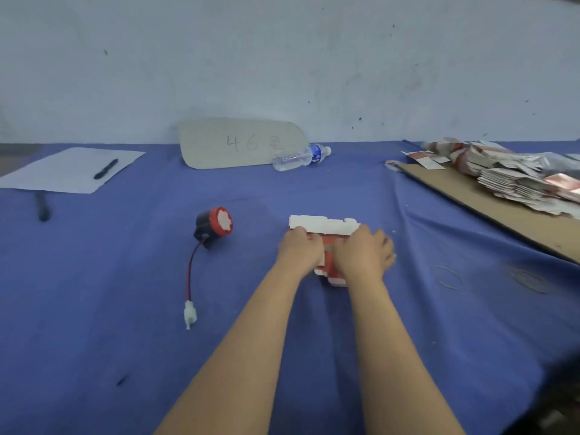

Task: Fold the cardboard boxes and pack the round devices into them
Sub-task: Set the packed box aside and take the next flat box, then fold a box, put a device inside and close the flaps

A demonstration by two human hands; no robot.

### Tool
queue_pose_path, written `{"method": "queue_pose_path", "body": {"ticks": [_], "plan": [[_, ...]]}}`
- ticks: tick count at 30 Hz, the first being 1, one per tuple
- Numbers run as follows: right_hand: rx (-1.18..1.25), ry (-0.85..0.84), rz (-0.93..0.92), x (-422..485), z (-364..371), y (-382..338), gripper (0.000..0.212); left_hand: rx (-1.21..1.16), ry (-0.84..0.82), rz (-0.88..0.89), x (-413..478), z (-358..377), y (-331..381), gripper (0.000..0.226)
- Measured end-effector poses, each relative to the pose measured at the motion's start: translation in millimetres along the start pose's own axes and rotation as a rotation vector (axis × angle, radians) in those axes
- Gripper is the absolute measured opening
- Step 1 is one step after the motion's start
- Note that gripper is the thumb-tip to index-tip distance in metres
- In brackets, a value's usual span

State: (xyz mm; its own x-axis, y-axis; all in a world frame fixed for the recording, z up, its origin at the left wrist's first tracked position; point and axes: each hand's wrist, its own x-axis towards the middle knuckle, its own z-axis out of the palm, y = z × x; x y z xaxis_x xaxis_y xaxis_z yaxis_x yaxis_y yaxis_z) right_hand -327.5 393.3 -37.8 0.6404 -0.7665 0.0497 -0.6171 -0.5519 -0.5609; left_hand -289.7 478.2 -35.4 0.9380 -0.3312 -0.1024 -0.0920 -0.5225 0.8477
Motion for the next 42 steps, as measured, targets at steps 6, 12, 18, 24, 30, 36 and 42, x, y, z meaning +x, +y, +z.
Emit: {"method": "queue_pose_path", "body": {"ticks": [6, 12, 18, 24, 30, 36, 42], "plan": [[0.076, -0.089, -0.019, -4, -2, 13, 0.037, -0.067, 0.033, -0.104, 6, 12, 6, 0.046], [0.453, 0.191, -0.145, -16, -7, -2, 0.055, -0.565, 0.284, -0.123, 3, -11, 7, 0.049], [0.784, 0.171, -0.358, -39, -3, -59, 0.035, -0.657, 0.577, 0.097, -15, -65, 7, 0.039], [0.986, -0.082, -0.443, -91, 40, -111, 0.027, -0.608, 0.896, 0.103, -33, -124, -41, 0.035], [1.036, -0.223, -0.458, -125, 82, -117, 0.017, -0.480, 1.020, 0.146, -51, -148, -105, 0.018], [0.964, -0.261, -0.487, -117, 96, -111, 0.034, -0.518, 0.830, 0.294, -49, -140, -124, 0.034], [0.926, -0.327, -0.571, -115, 99, -111, 0.045, -0.566, 0.676, 0.353, -48, -133, -120, 0.040]]}}
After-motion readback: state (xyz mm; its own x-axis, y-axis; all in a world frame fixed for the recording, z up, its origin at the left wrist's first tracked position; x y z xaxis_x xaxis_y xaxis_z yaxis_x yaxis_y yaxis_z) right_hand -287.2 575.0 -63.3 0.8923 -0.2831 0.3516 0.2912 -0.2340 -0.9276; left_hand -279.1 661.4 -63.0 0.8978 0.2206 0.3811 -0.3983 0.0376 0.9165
